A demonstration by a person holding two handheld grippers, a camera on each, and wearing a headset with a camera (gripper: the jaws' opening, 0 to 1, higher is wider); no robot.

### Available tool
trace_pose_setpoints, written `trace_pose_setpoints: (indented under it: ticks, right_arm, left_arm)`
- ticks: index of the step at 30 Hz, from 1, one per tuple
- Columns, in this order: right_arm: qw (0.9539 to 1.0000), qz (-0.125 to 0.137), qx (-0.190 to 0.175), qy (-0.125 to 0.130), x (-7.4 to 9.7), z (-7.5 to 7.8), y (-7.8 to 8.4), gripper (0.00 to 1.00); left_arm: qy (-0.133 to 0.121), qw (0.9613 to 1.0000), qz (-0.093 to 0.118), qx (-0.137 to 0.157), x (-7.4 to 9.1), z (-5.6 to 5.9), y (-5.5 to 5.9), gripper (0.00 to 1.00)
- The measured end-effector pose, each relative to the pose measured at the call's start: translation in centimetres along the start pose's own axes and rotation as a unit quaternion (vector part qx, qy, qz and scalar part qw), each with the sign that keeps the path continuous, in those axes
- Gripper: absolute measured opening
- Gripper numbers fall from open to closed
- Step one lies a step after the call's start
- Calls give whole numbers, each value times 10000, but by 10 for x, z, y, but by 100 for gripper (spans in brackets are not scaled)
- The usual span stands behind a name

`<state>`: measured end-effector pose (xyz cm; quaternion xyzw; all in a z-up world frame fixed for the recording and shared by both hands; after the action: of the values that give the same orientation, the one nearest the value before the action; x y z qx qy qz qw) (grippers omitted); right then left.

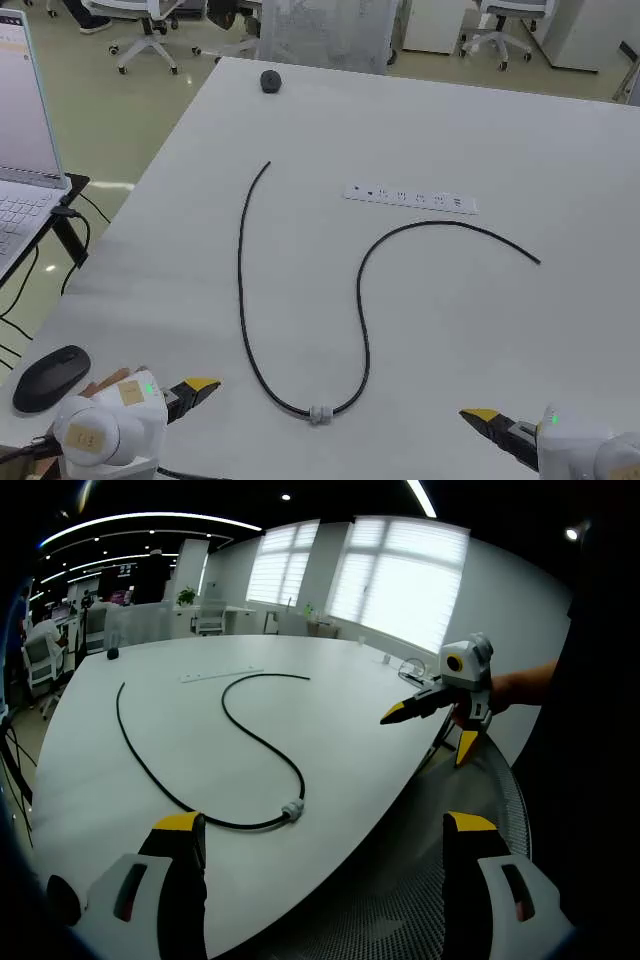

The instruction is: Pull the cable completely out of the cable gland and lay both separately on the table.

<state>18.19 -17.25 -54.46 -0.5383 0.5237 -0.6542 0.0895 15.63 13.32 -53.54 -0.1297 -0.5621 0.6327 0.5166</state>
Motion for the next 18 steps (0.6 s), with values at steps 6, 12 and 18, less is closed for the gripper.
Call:
trace_pose_setpoints:
  ticks: [6,12,18]
  right_arm:
    - [10000,5,-16,10,-4,-3,-2,91]
    - [9999,-31,84,-126,-12,-4,-7,90]
    - [9990,-194,296,-279,-27,1,-17,87]
  left_arm:
    - [-42,10000,22,-41,2,-2,2,98]
    - [-65,10000,-50,-34,4,-4,3,98]
    - [-59,10000,-70,-21,4,-3,5,97]
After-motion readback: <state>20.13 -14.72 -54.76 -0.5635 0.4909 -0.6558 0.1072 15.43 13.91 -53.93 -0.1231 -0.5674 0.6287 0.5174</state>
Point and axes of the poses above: the centre of the closed fingertips' face, and the gripper's own axes: x roughly backward along the fingers, z roughly to its right, y roughly out of its underside, the point moved 9 cm from there along x, roughly backward along the fingers, and after that the axes turned 10 degrees about y, right-handed, at the moved point
